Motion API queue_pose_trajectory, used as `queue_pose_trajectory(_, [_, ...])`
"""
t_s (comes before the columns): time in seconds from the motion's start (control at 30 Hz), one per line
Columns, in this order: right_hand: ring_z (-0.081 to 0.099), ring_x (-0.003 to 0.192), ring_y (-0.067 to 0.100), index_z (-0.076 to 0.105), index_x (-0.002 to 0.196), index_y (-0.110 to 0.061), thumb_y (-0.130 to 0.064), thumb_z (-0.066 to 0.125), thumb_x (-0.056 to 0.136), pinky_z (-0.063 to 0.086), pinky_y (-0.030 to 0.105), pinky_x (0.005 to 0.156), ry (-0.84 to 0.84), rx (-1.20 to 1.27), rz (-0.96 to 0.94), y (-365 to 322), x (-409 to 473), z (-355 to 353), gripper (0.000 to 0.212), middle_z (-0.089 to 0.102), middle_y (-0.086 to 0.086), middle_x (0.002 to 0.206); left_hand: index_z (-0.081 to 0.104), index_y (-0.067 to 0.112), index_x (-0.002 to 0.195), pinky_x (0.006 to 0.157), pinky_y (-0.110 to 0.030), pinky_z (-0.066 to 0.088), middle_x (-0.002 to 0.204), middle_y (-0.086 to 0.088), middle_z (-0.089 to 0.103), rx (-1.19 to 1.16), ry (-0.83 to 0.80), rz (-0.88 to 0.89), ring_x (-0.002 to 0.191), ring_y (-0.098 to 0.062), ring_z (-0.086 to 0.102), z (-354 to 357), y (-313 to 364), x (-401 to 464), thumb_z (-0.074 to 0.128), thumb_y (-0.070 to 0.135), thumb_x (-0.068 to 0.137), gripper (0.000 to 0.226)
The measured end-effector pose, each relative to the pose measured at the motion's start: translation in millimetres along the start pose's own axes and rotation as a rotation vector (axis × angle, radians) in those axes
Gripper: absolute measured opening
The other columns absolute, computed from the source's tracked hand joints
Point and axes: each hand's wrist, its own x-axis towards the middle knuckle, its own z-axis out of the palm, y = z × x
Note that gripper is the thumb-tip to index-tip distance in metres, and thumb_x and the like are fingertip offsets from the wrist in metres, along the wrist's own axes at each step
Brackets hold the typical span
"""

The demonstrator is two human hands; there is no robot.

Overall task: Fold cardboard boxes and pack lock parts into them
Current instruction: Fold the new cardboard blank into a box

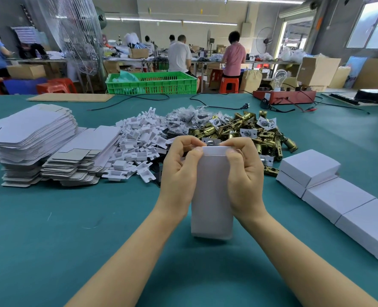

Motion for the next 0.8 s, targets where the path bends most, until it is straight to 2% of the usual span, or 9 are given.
queue_pose_trajectory(0.1, [0.051, 0.080, 0.024, 0.055, 0.086, -0.028, -0.013, 0.043, 0.088, 0.042, 0.036, 0.071, 0.007, -0.019, -0.060, -1.1, 0.4, -0.7, 0.019, 0.054, 0.009, 0.086, 0.063, 0.033, 0.078, 0.081, -0.045, 0.042, 0.092, -0.005, 0.063, -0.008, -0.006, -0.001, 0.087, -0.021, 0.054, -0.4, 0.5, 0.1, 0.051, 0.020, 0.084, 0.018])
queue_pose_trajectory(0.17, [0.051, 0.081, 0.028, 0.054, 0.086, -0.030, -0.014, 0.043, 0.087, 0.043, 0.041, 0.071, 0.006, -0.021, -0.093, -2.0, 0.8, -1.1, 0.020, 0.054, 0.010, 0.087, 0.062, 0.030, 0.080, 0.081, -0.045, 0.042, 0.091, -0.004, 0.063, -0.010, -0.016, 0.002, 0.086, -0.021, 0.054, -0.6, -0.3, 0.0, 0.050, 0.020, 0.085, 0.016])
queue_pose_trajectory(0.27, [0.052, 0.083, 0.028, 0.054, 0.085, -0.032, -0.015, 0.043, 0.086, 0.044, 0.042, 0.073, 0.018, -0.010, -0.112, -2.3, 1.7, -1.8, 0.020, 0.054, 0.010, 0.088, 0.063, 0.029, 0.081, 0.085, -0.049, 0.044, 0.097, -0.011, 0.063, -0.031, -0.034, -0.020, 0.091, -0.023, 0.055, -1.0, -1.3, -0.5, 0.051, 0.020, 0.086, 0.016])
queue_pose_trajectory(0.37, [0.051, 0.084, 0.029, 0.053, 0.083, -0.028, -0.017, 0.044, 0.086, 0.044, 0.041, 0.073, 0.028, 0.011, -0.101, -2.2, 2.4, -3.3, 0.014, 0.053, 0.012, 0.088, 0.065, 0.029, 0.083, 0.093, -0.055, 0.045, 0.108, -0.022, 0.063, -0.075, -0.085, -0.051, 0.100, -0.032, 0.057, -3.0, -1.6, -0.4, 0.053, 0.021, 0.087, 0.015])
queue_pose_trajectory(0.47, [0.049, 0.078, 0.030, 0.049, 0.077, -0.023, -0.019, 0.047, 0.088, 0.041, 0.040, 0.068, 0.033, -0.002, -0.104, -0.9, 2.3, -4.0, 0.012, 0.052, 0.011, 0.084, 0.067, 0.030, 0.084, 0.087, -0.047, 0.045, 0.105, -0.017, 0.065, -0.086, -0.140, -0.064, 0.096, -0.027, 0.057, -4.8, -0.9, 0.2, 0.055, 0.023, 0.089, 0.015])
queue_pose_trajectory(0.6, [0.043, 0.065, 0.017, 0.045, 0.077, -0.026, -0.024, 0.049, 0.094, 0.033, 0.029, 0.060, 0.050, -0.060, -0.086, 3.5, 4.2, -4.6, 0.018, 0.052, 0.009, 0.082, 0.068, 0.030, 0.086, 0.084, -0.044, 0.045, 0.100, -0.008, 0.067, -0.072, -0.168, -0.029, 0.093, -0.024, 0.058, -4.4, -1.0, 0.5, 0.055, 0.024, 0.091, 0.015])
queue_pose_trajectory(0.73, [0.040, 0.061, 0.004, 0.045, 0.078, -0.026, -0.019, 0.049, 0.097, 0.031, 0.019, 0.059, 0.029, -0.081, -0.082, 6.7, 6.5, -6.3, 0.020, 0.051, 0.003, 0.080, 0.065, 0.025, 0.091, 0.064, -0.037, 0.037, 0.091, -0.004, 0.064, -0.020, -0.163, -0.014, 0.078, -0.026, 0.046, -4.3, -2.0, -0.6, 0.054, 0.028, 0.092, 0.012])
queue_pose_trajectory(0.8, [0.040, 0.061, -0.001, 0.045, 0.079, -0.026, -0.019, 0.049, 0.097, 0.031, 0.015, 0.059, 0.014, -0.094, -0.088, 7.3, 7.1, -7.0, 0.020, 0.050, 0.000, 0.079, 0.063, 0.023, 0.091, 0.059, -0.036, 0.032, 0.088, -0.005, 0.061, 0.009, -0.165, 0.003, 0.073, -0.028, 0.040, -5.0, -1.6, -1.2, 0.054, 0.027, 0.092, 0.011])
